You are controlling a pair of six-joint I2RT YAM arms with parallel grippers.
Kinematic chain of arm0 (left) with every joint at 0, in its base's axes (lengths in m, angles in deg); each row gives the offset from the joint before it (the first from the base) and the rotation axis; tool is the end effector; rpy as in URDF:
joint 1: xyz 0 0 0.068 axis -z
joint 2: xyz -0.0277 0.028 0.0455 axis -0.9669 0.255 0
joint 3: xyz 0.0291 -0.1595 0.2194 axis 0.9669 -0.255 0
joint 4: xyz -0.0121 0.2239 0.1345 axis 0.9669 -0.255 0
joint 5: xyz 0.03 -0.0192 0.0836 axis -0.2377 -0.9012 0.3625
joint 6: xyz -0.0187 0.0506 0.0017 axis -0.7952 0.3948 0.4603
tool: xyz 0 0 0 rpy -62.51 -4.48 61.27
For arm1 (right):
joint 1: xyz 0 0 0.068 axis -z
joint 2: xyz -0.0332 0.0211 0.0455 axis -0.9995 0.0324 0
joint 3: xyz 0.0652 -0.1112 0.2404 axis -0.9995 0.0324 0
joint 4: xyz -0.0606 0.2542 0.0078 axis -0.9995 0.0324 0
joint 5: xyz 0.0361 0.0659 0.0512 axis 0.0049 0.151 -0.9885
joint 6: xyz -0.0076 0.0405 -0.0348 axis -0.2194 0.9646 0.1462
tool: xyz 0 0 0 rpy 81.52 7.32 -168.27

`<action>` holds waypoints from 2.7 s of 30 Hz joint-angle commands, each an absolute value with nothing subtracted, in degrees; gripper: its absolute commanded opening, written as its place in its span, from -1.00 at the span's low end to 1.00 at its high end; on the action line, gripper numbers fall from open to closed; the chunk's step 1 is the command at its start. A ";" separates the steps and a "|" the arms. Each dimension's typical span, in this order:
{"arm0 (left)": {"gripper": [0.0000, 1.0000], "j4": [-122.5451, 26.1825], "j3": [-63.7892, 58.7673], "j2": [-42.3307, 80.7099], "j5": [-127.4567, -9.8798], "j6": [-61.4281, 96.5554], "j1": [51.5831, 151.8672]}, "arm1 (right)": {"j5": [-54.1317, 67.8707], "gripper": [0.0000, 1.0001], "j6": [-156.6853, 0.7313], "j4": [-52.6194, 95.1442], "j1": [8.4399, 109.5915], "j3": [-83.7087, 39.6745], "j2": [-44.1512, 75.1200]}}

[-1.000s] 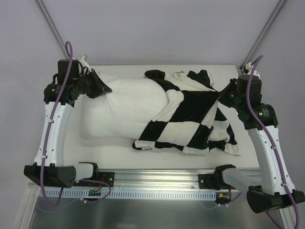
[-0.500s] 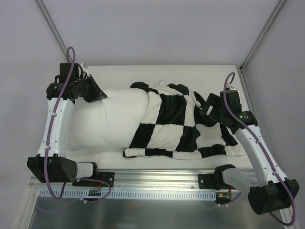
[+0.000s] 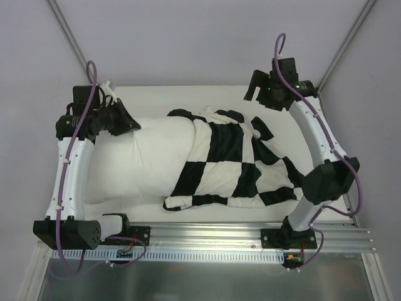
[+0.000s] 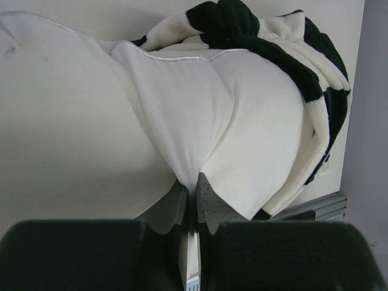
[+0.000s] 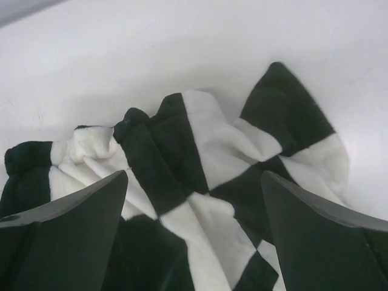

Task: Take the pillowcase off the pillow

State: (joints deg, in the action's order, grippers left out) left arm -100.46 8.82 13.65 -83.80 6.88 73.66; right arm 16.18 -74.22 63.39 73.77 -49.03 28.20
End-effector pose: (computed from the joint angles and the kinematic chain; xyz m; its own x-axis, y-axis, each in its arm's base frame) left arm 0.2391 -0.0076 0.4138 -0.6621 -0.3660 -0.6540 0.0463 0.8510 -0.5231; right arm 0.3504 0.0886 0.4127 -0.5720 0.0428 -0.8191 -0.1219 0.9831 0.1364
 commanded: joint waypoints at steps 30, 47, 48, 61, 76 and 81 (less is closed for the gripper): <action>-1.00 -93.88 10.92 3.28 -80.62 8.67 71.98 | 20.48 -0.99 -73.44 59.07 88.66 -24.36 6.50; -1.00 -96.43 20.50 9.25 -83.95 2.26 60.99 | 16.45 -0.99 -73.72 59.77 110.91 -22.13 -6.18; -1.00 -96.34 20.68 10.05 -84.31 1.29 60.99 | 16.10 -0.99 -73.72 60.04 110.91 -23.62 -5.49; -1.00 -93.00 15.67 24.81 -75.70 -2.76 63.27 | 12.50 0.86 -78.64 66.99 104.93 -28.74 5.61; 0.96 -97.03 7.53 14.56 -63.85 6.55 79.40 | 17.37 0.93 -72.68 61.01 54.90 2.09 -20.50; 0.97 -99.50 -3.29 9.45 -61.90 5.86 84.01 | 25.39 0.93 -71.26 60.13 40.44 6.15 -14.73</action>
